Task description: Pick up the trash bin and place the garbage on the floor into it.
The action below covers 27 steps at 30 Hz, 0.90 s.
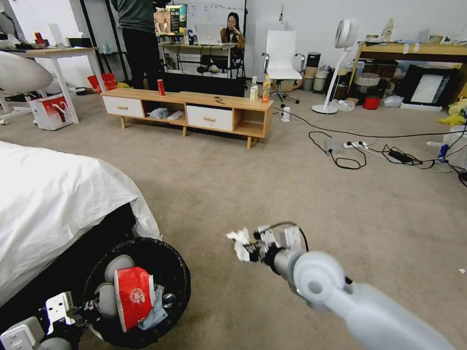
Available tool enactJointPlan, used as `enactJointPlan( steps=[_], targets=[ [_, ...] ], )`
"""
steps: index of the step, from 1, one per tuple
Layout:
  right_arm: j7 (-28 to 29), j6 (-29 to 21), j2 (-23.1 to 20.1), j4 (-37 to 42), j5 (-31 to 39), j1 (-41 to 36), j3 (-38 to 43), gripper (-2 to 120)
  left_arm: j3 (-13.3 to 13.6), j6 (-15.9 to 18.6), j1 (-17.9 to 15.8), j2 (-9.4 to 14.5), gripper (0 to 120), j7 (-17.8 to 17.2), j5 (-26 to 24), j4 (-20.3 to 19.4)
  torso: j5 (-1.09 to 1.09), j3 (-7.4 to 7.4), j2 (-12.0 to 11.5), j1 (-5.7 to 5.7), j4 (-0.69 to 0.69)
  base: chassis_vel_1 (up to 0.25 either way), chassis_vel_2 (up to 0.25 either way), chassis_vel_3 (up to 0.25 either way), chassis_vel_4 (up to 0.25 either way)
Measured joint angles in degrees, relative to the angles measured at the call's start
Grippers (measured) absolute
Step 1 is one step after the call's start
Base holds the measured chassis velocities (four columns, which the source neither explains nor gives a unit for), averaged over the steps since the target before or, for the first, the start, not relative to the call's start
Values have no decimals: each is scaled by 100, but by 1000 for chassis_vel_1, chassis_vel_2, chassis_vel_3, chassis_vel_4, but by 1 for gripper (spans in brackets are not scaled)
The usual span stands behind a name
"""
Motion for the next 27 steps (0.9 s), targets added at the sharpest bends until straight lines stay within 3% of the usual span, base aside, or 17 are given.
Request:
enactJointPlan(
  steps=[5, 12, 18, 24, 27],
  targets=[
    [261, -31, 197, 636, 738, 497, -7, 0, 33, 0, -40, 30, 3, -17, -75, -31, 1, 0, 0, 0, 0, 0, 0, 0, 0],
    [158, 125, 450, 776, 1172, 965, -307, 0, 42, 0, -65, 59, 3, -24, -110, -73, 1, 1, 0, 0, -1, 0, 0, 0, 0],
    [611, 131, 1147, 715, 1980, 1870, -1307, 0, 44, 0, -75, 74, 3, -28, -130, -145, 0, 0, 0, 0, -1, 0, 0, 0, 0],
    [1185, -41, 1871, 414, 2355, 2179, -1981, 0, 57, 0, -63, 72, 3, -28, -131, -195, 0, 0, 0, 0, 0, 0, 0, 0, 0],
    [1308, -132, 1998, 244, 2381, 2214, -2185, 0, 54, 0, -53, 74, 3, -28, -132, -210, 0, 0, 0, 0, 0, 0, 0, 0, 0]
  ],
)
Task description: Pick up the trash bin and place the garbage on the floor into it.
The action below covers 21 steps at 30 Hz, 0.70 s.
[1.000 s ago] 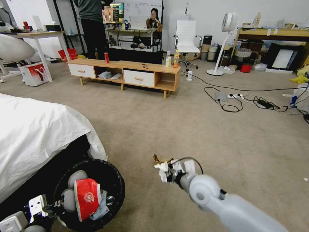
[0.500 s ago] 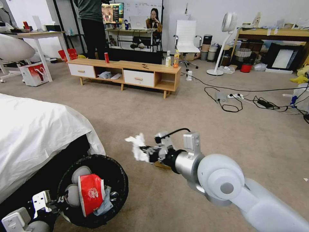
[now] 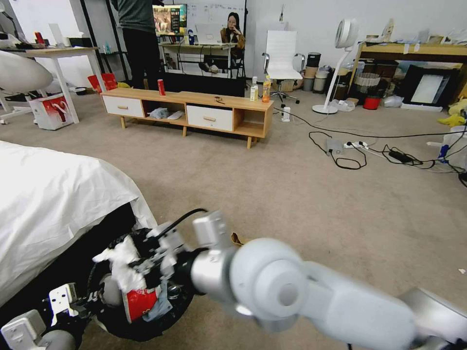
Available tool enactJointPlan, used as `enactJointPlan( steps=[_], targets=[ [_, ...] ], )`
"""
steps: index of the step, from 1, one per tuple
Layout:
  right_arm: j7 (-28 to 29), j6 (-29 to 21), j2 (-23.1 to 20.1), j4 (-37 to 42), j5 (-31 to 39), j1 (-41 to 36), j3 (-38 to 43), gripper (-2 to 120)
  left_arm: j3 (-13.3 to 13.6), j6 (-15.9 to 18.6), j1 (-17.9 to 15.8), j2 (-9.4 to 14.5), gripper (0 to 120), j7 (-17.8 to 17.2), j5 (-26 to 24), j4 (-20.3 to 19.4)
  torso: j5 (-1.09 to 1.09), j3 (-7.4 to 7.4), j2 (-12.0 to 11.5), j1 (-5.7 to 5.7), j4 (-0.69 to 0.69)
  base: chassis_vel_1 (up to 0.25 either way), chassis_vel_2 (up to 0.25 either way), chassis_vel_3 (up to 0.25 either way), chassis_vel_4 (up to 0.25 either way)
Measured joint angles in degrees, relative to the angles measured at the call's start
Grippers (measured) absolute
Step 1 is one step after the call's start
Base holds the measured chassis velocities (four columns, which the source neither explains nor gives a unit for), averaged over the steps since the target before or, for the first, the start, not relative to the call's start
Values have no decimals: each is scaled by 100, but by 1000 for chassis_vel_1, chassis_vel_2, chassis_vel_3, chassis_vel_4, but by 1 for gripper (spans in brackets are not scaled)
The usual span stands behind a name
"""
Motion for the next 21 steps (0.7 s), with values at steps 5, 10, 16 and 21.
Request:
enactJointPlan(
  steps=[5, 10, 16, 21],
  targets=[
    [112, -123, 41, -272, -61, -4, -282, 0, -12, 0, 12, 2, 3, 0, -7, -14, 1, 0, 0, 0, -1, 0, 0, 0, 0],
    [148, -194, 67, -563, -266, -122, -465, 0, 3, 0, 10, -9, 3, 3, -8, -21, 1, 0, 0, 0, -1, 0, 0, 0, 0],
    [200, -203, 10, -765, -459, -287, -527, 0, 34, 0, 14, -24, 3, 7, 3, -26, 2, 0, 0, 0, -1, 0, 0, 0, 0],
    [222, -210, -41, -906, -605, -432, -545, 0, 64, 0, 14, -40, 3, 9, 21, -26, 2, 0, 0, 0, -1, 0, 0, 0, 0]
  ],
)
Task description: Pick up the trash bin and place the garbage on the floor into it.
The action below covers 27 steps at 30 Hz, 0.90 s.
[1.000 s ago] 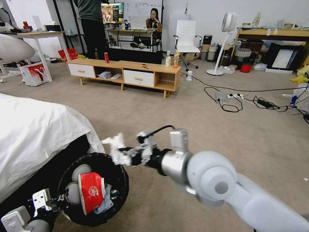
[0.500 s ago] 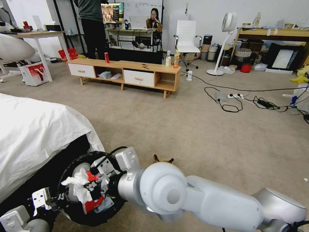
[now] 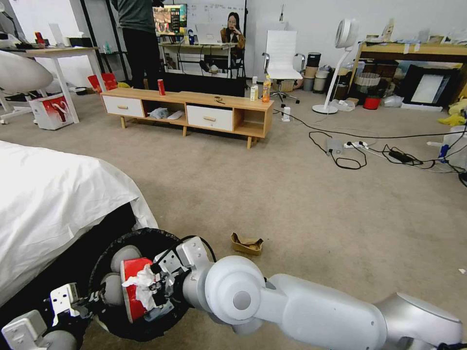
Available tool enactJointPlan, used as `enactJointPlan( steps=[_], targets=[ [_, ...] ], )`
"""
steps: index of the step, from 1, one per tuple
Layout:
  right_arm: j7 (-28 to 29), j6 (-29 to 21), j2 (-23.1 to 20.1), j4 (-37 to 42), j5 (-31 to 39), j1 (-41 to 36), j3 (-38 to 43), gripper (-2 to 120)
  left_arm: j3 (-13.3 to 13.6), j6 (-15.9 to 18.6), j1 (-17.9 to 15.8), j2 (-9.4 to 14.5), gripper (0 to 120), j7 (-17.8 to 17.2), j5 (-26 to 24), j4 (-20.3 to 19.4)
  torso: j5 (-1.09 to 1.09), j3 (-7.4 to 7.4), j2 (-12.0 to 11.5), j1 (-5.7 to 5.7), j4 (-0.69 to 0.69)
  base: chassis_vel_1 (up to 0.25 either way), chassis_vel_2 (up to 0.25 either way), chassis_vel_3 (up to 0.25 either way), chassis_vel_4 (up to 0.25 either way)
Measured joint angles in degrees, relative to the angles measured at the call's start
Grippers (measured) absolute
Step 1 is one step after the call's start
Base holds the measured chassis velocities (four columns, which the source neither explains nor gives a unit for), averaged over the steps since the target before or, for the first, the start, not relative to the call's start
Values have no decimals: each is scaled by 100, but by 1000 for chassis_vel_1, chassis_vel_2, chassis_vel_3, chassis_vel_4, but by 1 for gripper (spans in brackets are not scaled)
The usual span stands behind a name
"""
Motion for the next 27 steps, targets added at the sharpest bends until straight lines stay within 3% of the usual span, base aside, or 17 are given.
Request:
enactJointPlan(
  steps=[10, 27],
  targets=[
    [-98, -1, 0, -413, -406, -263, -29, 0, 43, 0, 32, -21, 3, 11, 42, 23, 0, 0, 0, 0, 1, 0, 0, 0, 0],
    [-204, 0, -7, -535, -690, -349, 85, 58, 75, 2, 23, -13, 3, 59, 56, 93, 0, 0, 0, 0, 1, 0, 0, 0, 0]
  ],
)
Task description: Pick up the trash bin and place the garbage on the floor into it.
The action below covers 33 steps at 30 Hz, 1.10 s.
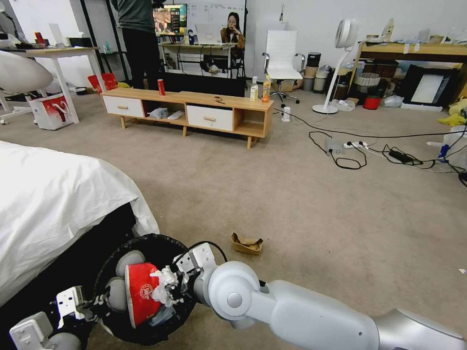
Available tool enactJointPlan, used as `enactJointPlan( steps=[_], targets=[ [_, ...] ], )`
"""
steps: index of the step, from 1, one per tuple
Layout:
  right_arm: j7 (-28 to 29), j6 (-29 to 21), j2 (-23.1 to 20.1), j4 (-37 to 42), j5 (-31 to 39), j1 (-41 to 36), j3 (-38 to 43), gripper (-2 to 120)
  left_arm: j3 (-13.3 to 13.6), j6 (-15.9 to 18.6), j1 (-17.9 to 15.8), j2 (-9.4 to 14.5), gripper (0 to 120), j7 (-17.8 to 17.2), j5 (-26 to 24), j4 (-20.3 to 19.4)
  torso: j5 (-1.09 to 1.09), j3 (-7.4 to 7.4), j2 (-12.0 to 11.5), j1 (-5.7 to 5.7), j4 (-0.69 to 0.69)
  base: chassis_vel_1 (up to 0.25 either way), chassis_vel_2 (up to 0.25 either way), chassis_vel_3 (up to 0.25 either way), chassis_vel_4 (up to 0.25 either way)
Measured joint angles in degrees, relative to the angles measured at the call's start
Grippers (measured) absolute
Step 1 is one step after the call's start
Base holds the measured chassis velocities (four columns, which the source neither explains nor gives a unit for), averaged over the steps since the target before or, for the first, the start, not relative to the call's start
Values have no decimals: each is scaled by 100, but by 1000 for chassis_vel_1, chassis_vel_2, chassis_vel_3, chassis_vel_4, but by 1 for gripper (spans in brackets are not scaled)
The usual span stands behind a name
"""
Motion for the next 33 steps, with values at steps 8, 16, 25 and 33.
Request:
enactJointPlan(
  steps=[8, 16, 25, 33],
  targets=[
    [99, 0, -33, 336, 84, 62, 140, 89, -25, -2, -9, -2, 3, -37, 19, 41, -2, 0, 0, 0, 0, 0, 0, 0, 0],
    [172, 1, -101, 701, 161, 92, 312, 100, -29, -3, -20, -21, 3, -39, 50, 61, 0, 0, 0, 0, 0, 0, 0, 0, 0],
    [174, 11, -110, 985, 224, 66, 580, 100, -25, -3, -13, -35, 3, -36, 81, 71, 0, 0, 0, 0, 0, 0, 0, 0, 0],
    [159, 38, -452, 1464, 348, -44, 1066, 100, -81, -3, -23, 5, 3, -35, 81, 130, 0, 0, 0, 0, 0, 0, 0, 0, 0]
  ],
)
